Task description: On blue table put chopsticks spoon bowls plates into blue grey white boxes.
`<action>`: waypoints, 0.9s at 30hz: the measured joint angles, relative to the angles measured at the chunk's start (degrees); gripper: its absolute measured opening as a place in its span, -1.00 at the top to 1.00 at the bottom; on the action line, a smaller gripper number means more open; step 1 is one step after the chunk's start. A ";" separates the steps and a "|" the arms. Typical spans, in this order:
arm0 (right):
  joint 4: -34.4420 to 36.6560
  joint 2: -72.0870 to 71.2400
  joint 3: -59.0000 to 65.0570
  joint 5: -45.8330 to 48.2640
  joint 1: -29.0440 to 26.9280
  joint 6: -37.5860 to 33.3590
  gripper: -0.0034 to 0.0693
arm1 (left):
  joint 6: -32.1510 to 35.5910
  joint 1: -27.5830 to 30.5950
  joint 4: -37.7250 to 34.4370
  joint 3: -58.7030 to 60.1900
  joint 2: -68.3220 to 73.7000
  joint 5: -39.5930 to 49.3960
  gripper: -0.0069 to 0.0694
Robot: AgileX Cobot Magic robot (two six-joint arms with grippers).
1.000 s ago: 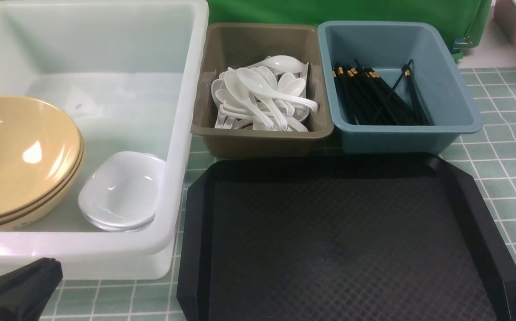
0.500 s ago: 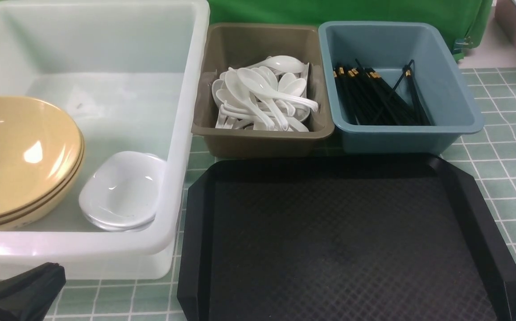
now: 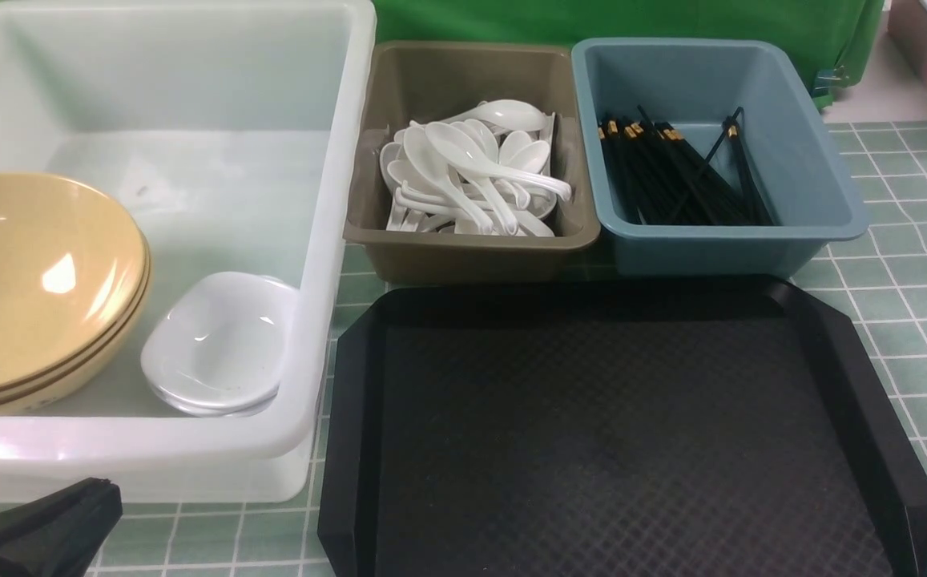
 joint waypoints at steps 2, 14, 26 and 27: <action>0.00 0.00 0.00 0.00 0.00 -0.04 0.78 | 0.00 0.00 0.00 0.00 0.00 0.00 0.81; 0.00 0.00 0.00 0.00 0.00 -0.04 0.77 | 0.03 0.00 0.00 0.00 0.00 0.00 0.81; 0.02 0.00 -0.09 0.26 0.00 -0.04 0.77 | 0.03 1.96 5.46 2.60 -6.57 -0.55 0.81; 0.02 0.00 -0.09 0.32 0.00 -0.04 0.77 | 0.03 2.96 7.60 3.06 -8.02 -0.91 0.81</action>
